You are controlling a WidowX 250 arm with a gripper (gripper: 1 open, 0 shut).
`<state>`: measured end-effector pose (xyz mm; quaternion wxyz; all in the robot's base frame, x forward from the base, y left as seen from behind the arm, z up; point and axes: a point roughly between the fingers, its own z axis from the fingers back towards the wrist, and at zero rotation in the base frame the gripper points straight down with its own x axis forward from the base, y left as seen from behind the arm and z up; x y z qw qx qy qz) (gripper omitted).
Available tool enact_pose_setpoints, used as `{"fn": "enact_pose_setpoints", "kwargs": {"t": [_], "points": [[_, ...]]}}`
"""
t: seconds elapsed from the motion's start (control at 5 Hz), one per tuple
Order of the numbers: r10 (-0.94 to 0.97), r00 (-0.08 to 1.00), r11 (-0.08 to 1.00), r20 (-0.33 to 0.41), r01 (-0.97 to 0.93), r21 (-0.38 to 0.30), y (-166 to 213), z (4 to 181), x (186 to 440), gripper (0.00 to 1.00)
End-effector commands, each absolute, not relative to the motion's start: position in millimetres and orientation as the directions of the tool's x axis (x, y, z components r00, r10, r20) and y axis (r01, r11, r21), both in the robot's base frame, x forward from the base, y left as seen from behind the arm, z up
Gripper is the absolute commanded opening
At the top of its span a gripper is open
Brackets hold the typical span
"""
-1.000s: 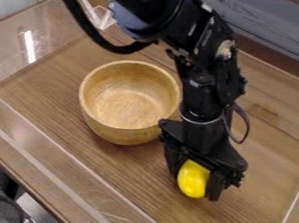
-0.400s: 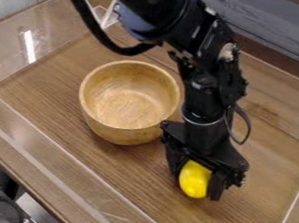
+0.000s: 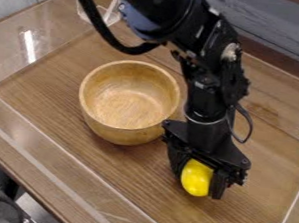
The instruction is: Remove the lemon from inside the brown bowl and put it on the table
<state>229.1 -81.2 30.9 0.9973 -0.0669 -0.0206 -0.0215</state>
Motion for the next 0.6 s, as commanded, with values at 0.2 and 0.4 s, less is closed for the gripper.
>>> {"fn": "enact_pose_setpoints", "kwargs": {"t": [0.2,0.4], "points": [[-0.027,0.995,0.99,0.091,0.039,-0.136,-81.4,41.1,243.1,0.0],[-0.026,0.996,0.99,0.086,0.037,-0.133,-80.8,40.8,243.4,0.0]]}}
